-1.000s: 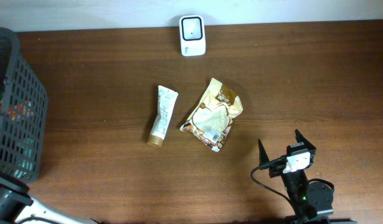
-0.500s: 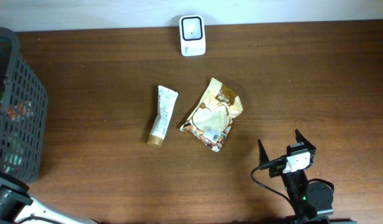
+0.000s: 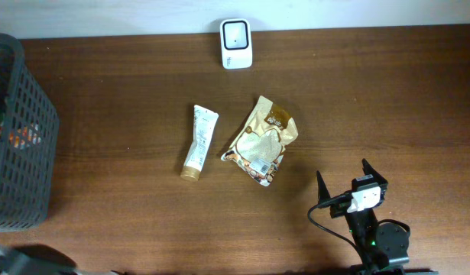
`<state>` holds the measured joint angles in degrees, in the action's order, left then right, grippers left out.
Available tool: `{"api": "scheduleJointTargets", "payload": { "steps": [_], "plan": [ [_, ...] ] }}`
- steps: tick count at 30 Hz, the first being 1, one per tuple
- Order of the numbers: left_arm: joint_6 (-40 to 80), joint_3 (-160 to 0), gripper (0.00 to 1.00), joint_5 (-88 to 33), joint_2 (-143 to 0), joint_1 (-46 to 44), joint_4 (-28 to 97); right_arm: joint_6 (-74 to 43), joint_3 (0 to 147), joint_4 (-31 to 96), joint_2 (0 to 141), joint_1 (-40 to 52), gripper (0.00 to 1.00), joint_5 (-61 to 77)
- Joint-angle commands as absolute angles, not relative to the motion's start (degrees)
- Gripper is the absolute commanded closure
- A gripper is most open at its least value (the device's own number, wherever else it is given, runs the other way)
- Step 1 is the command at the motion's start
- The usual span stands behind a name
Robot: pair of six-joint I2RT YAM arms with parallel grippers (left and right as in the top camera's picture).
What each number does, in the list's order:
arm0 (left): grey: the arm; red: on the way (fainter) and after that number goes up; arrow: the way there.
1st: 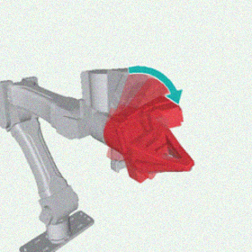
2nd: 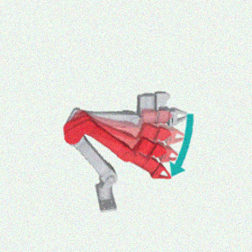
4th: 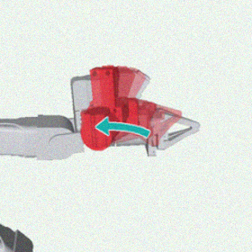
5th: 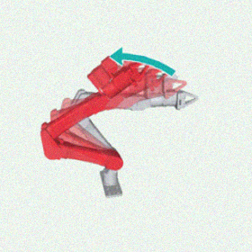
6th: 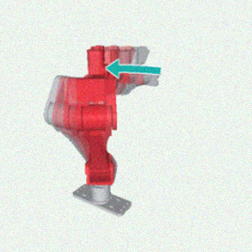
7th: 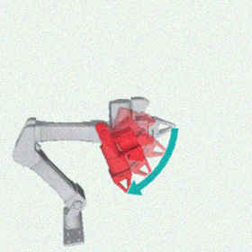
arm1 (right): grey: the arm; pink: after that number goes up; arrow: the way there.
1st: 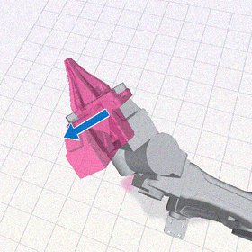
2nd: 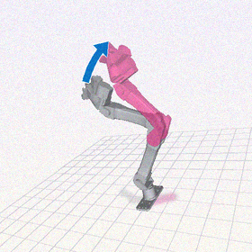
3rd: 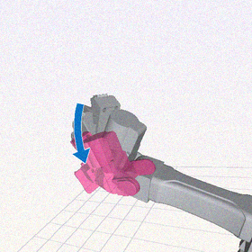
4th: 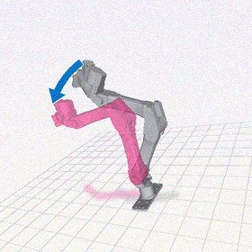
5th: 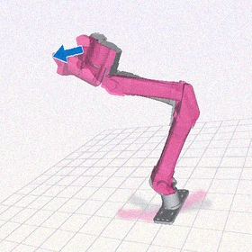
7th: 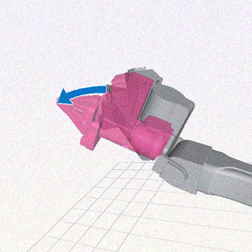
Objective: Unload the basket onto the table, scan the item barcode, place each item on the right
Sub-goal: 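Place the green pack on the table left of the tube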
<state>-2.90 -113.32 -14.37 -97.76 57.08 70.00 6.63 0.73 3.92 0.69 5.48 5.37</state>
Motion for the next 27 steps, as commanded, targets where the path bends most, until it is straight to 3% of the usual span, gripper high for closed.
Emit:
{"api": "scheduleJointTargets", "payload": {
  "steps": [1,5,9,18,23,27],
  "plan": [
    [7.55,-114.32,1.0,-15.46,-90.08,56.97,66.96,6.63,0.32,4.12,0.43,5.98,0.02,4.84],
    [11.31,-114.32,1.0,-33.5,-86.59,52.84,62.81,6.63,0.32,4.12,0.43,5.98,0.02,4.86],
    [7.94,-114.32,1.0,-34.46,-84.25,41.47,66.13,6.63,0.32,4.12,0.43,5.98,0.02,4.84],
    [4.47,-105.51,1.0,-2.72,-84.36,5.65,75.5,6.63,0.32,4.12,0.43,5.98,0.02,4.84],
    [7.29,-90.89,1.0,5.21,-86.0,-2.92,67.79,6.63,0.32,4.12,0.43,5.98,0.02,4.84],
    [7.49,-79.24,1.0,6.02,-89.73,-3.97,56.86,6.63,0.32,4.12,0.43,5.98,0.02,4.84]
  ]
}}
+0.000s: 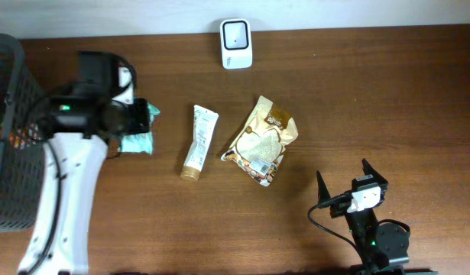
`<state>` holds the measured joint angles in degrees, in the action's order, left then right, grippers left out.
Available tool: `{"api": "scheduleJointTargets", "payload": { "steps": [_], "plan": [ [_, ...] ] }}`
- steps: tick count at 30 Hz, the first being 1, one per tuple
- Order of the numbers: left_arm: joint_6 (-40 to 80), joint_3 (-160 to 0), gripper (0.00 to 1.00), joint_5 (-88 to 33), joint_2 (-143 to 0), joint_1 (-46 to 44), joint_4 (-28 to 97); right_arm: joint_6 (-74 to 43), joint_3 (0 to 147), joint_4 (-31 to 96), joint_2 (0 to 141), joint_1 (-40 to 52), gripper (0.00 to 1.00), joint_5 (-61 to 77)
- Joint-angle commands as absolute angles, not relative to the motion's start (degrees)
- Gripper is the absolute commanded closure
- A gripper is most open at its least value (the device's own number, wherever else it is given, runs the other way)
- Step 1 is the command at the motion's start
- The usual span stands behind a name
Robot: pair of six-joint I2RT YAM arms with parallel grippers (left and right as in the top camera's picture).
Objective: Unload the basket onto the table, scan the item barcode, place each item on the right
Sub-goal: 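Place the green pack on the table left of the tube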
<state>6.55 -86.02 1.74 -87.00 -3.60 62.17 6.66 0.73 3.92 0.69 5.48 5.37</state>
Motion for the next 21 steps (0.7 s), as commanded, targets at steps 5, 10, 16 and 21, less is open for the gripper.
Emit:
{"api": "scheduleJointTargets", "payload": {
  "steps": [5,10,16,21],
  "plan": [
    [9.58,-72.53,1.0,2.83,-95.15,-3.97,47.24,6.63,0.32,4.12,0.43,5.98,0.02,4.86],
    [9.58,-70.91,0.91,-2.83,-101.93,-3.97,43.68,6.63,0.32,4.12,0.43,5.98,0.02,4.86],
    [9.54,-72.55,0.21,-4.93,-102.89,-3.97,42.04,6.63,0.32,4.12,0.43,5.98,0.02,4.86],
    [8.58,-82.13,0.01,-4.08,-99.31,-3.64,45.32,6.63,0.32,4.12,0.43,5.98,0.02,4.84]
  ]
}}
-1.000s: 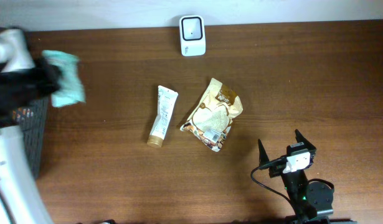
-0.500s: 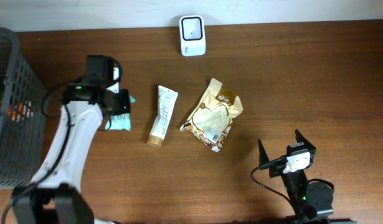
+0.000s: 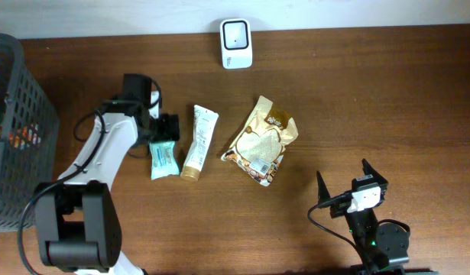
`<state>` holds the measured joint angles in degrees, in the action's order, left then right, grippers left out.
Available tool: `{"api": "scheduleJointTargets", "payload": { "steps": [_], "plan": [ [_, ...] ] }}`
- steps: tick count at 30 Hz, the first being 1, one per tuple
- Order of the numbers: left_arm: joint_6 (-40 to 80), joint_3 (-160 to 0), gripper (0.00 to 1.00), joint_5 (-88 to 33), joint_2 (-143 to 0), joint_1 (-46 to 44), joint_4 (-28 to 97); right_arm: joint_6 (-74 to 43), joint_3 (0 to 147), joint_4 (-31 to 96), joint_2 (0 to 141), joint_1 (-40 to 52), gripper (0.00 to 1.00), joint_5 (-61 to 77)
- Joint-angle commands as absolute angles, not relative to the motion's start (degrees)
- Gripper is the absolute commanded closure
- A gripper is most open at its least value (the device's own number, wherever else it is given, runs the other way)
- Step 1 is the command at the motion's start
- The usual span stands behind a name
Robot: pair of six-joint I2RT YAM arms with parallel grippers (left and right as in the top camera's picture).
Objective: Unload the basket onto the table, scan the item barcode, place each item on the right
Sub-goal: 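Place the green pack on the table left of the tube, then reach into the basket and grasp the orange snack packet with left gripper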
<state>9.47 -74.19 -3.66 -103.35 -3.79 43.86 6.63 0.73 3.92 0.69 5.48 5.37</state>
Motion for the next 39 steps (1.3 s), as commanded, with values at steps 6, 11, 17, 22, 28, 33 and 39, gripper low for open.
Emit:
{"api": "scheduleJointTargets", "payload": {
  "steps": [6,11,17,22,28,33,39],
  "plan": [
    [-1.61,-101.41,0.01,-4.05,-93.84,1.13,50.76,6.63,0.32,4.12,0.43,5.98,0.02,4.84],
    [0.91,-111.55,0.01,-0.56,-92.2,10.09,52.18,6.63,0.32,4.12,0.43,5.98,0.02,4.84],
    [8.99,-112.77,0.03,2.2,-93.17,26.96,52.4,6.63,0.32,4.12,0.43,5.98,0.02,4.84],
    [8.84,-112.62,0.1,2.52,-98.59,36.07,54.85,6.63,0.32,4.1,0.43,5.98,0.02,4.84],
    [6.17,-112.55,0.13,2.66,-108.6,39.2,56.21,6.63,0.32,4.12,0.43,5.98,0.02,4.84],
    [4.12,-112.55,0.1,2.57,-115.44,39.9,54.59,6.63,0.32,4.12,0.43,5.98,0.02,4.84],
    [-2.2,-112.55,0.05,-5.98,-119.66,41.08,50.19,6.63,0.32,4.12,0.43,5.98,0.02,4.84]
  ]
}}
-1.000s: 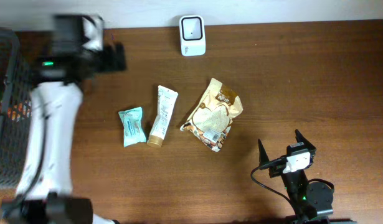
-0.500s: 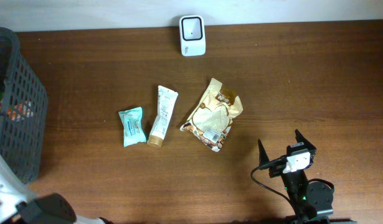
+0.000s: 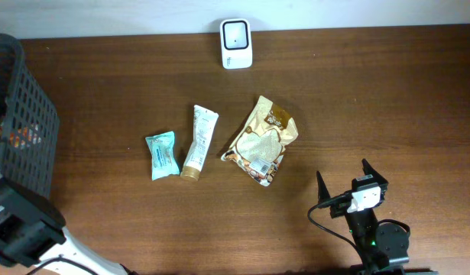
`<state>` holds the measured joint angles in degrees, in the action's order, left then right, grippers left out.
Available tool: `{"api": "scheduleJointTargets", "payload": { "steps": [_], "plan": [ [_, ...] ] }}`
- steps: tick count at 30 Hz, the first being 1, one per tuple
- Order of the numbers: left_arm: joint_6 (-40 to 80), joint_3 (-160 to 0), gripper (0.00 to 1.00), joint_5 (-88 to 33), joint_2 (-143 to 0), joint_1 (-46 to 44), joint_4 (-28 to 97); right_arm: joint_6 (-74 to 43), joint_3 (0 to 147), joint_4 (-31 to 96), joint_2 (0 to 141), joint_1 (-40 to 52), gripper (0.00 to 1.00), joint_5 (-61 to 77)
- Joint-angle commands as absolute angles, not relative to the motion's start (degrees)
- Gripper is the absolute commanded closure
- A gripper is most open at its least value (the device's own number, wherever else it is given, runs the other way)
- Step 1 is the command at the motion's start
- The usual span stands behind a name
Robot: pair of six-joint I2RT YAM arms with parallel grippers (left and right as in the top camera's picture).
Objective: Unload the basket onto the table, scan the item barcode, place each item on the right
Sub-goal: 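Reach into the basket and grasp the orange snack packet with left gripper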
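A white barcode scanner (image 3: pixel 236 43) stands at the table's far edge. Three items lie mid-table: a teal packet (image 3: pixel 162 155), a white tube with a gold cap (image 3: pixel 199 142) right beside it, and a beige snack bag (image 3: pixel 260 140) with a barcode label facing up. My right gripper (image 3: pixel 346 180) rests open near the front right, holding nothing, well short of the bag. Only part of my left arm (image 3: pixel 24 229) shows, at the bottom left corner; its gripper is out of view.
A dark mesh basket (image 3: pixel 24 114) with a few items inside stands at the left edge, beside the left arm. The brown wooden table (image 3: pixel 387 99) runs to a white wall at the back.
My left arm has drawn away from the teal packet to the bottom left corner. The packet stays on the table beside the tube. The right arm has not moved.
At first only the tube and snack bag lay on the table, with the left arm barely in view. Then my left gripper held a teal packet near the basket. Then the packet lay beside the tube under the gripper, and now it lies there alone.
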<state>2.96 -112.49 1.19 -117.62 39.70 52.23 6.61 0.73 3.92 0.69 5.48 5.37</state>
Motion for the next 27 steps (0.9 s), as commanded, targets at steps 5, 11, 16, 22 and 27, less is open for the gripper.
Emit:
{"api": "scheduleJointTargets", "payload": {
  "steps": [5,11,16,22,27],
  "plan": [
    [-8.05,-112.55,0.07,-10.74,-124.03,42.17,47.83,6.63,0.32,4.12,0.43,5.98,0.02,4.84],
    [-8.73,-112.55,0.16,-10.76,-128.07,42.17,47.94,6.63,0.32,4.12,0.43,5.98,0.02,4.84],
    [-8.69,-112.55,0.21,-10.79,-131.59,42.17,47.59,6.63,0.32,4.12,0.43,5.98,0.02,4.84],
    [-8.69,-112.53,0.33,-10.2,-134.19,42.24,48.27,6.63,0.32,4.12,0.43,5.98,0.02,4.84],
    [-8.69,-112.53,0.32,-8.97,-134.98,42.24,48.73,6.63,0.32,4.12,0.43,5.98,0.02,4.86]
  ]
}}
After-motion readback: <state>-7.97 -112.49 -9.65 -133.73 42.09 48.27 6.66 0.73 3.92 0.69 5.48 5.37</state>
